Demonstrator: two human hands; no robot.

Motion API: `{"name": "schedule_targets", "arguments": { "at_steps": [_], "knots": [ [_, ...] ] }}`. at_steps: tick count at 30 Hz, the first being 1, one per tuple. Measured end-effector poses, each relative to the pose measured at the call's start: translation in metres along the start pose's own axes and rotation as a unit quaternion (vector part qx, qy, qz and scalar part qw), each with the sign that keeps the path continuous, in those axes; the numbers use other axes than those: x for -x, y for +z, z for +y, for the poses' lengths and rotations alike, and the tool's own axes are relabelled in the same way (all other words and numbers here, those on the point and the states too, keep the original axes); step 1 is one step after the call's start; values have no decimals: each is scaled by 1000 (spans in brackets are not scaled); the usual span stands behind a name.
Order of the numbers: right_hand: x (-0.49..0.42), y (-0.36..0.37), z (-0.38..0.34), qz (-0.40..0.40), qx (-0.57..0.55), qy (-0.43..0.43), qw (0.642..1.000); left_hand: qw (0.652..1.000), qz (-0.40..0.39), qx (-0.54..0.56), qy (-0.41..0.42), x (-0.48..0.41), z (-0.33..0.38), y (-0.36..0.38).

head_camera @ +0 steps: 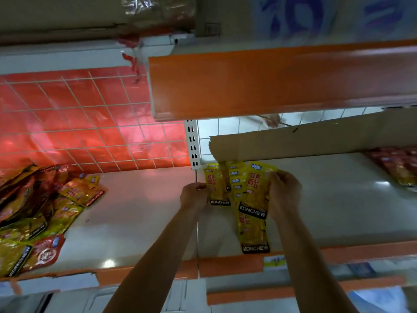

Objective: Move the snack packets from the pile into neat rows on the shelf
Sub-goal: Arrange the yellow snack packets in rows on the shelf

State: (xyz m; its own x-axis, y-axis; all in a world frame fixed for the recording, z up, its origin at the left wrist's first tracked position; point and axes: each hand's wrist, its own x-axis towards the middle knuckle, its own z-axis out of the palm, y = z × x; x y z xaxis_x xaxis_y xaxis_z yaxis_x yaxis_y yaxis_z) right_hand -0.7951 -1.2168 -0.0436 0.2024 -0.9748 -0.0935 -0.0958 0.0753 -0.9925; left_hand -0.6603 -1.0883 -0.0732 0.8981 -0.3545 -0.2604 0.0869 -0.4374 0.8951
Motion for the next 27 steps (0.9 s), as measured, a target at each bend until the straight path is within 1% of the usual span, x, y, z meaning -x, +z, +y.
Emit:
{"name": "schedule_targets", "arguments": {
  "at_steps": [5, 10, 15, 25, 27],
  "knots": [
    [-13, 3, -2, -26, 27, 10, 999, 999, 34, -7, 0, -7, 6, 11],
    [-18, 13, 1, -76, 44, 3, 996, 995, 58, -81, 26, -12, 10, 16],
    [-14, 14, -2, -105, 71, -17, 992, 990, 67, -113, 44, -15, 10, 17],
    [-7, 17, -6, -105, 96, -29, 989, 970, 59, -217, 94, -24, 15, 14],
    [-5, 18, -6, -101, 103, -26, 989, 959, 77, -244, 125, -23, 11, 13]
  ]
}}
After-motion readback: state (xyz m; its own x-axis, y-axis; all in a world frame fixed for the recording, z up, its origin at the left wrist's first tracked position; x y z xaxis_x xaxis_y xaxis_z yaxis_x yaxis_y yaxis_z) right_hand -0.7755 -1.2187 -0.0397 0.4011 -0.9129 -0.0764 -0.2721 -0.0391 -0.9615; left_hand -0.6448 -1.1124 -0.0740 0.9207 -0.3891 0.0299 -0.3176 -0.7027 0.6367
